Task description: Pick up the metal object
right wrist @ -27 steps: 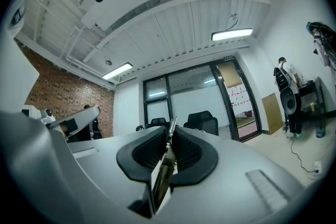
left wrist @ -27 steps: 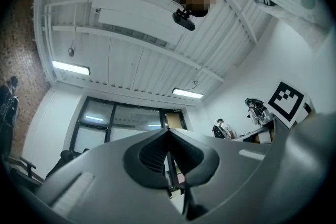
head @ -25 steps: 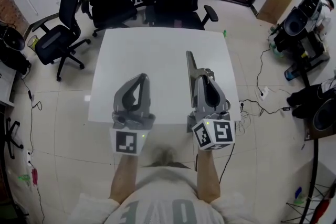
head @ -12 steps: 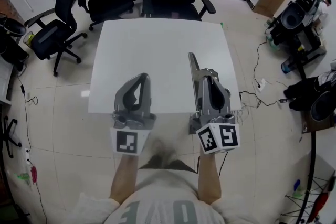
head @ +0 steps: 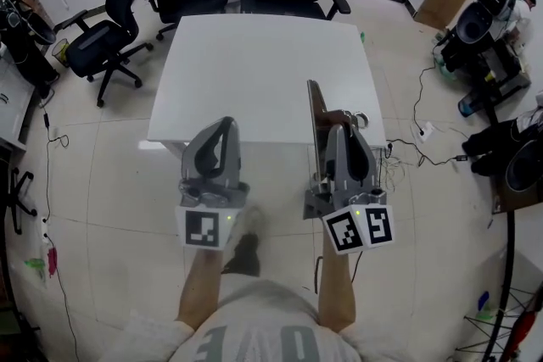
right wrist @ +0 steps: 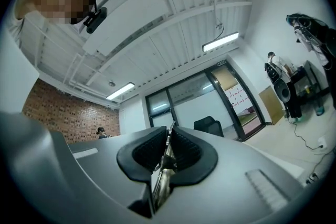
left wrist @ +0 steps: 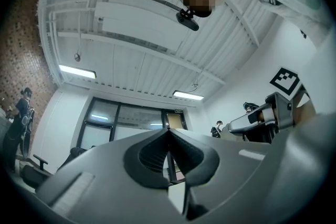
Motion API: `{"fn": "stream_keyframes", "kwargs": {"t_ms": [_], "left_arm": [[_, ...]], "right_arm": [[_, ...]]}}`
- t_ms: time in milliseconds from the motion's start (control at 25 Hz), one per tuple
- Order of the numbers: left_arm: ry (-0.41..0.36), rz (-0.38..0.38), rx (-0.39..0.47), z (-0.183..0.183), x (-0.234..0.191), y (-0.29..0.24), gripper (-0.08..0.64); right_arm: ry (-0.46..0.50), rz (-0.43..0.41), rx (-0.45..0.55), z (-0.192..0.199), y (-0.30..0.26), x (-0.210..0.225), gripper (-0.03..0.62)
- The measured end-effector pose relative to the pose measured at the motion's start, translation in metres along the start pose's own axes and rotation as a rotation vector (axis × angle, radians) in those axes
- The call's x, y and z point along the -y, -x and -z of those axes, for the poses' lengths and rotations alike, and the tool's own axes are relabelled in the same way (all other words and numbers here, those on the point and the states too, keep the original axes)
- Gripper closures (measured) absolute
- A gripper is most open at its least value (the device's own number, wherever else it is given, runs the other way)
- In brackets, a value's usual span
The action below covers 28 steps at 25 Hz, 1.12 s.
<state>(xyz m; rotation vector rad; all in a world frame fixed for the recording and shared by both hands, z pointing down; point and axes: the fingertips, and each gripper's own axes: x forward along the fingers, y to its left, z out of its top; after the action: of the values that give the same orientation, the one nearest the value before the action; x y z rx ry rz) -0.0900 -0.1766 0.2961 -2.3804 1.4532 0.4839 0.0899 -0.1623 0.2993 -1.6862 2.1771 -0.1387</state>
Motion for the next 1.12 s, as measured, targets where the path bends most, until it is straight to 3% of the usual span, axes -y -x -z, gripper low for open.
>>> {"fn": "stream_keyframes", "kwargs": {"t_ms": [320,480,680,920,1120], "left_arm": [[0.027,0.015,-0.006,-0.061,0.113,0.137,0.558],[0.010,0.006,-0.014,-0.096,0.149,0.194,0.559],[0.016,-0.050,-0.001,-0.140,0.158,0.240,0.558],[-0.009,-0.046,0.030,-0.171,0.157,0.263,0.558],[-0.012,-0.035,0.063,-0.194,0.161,0.270,0.558]], "right_arm": [[-0.024,0.004,0.017,-0.033,0.183,-0.012,0.546],[-0.018,-0.015,0.019,-0.053,0.251,-0.031,0.546],[-0.043,-0.058,0.029,-0.071,0.299,-0.063,0.545],[-0.092,-0.072,0.059,-0.081,0.324,-0.085,0.545],[-0.068,-0.078,0.085,-0.095,0.338,-0.096,0.546]]}}
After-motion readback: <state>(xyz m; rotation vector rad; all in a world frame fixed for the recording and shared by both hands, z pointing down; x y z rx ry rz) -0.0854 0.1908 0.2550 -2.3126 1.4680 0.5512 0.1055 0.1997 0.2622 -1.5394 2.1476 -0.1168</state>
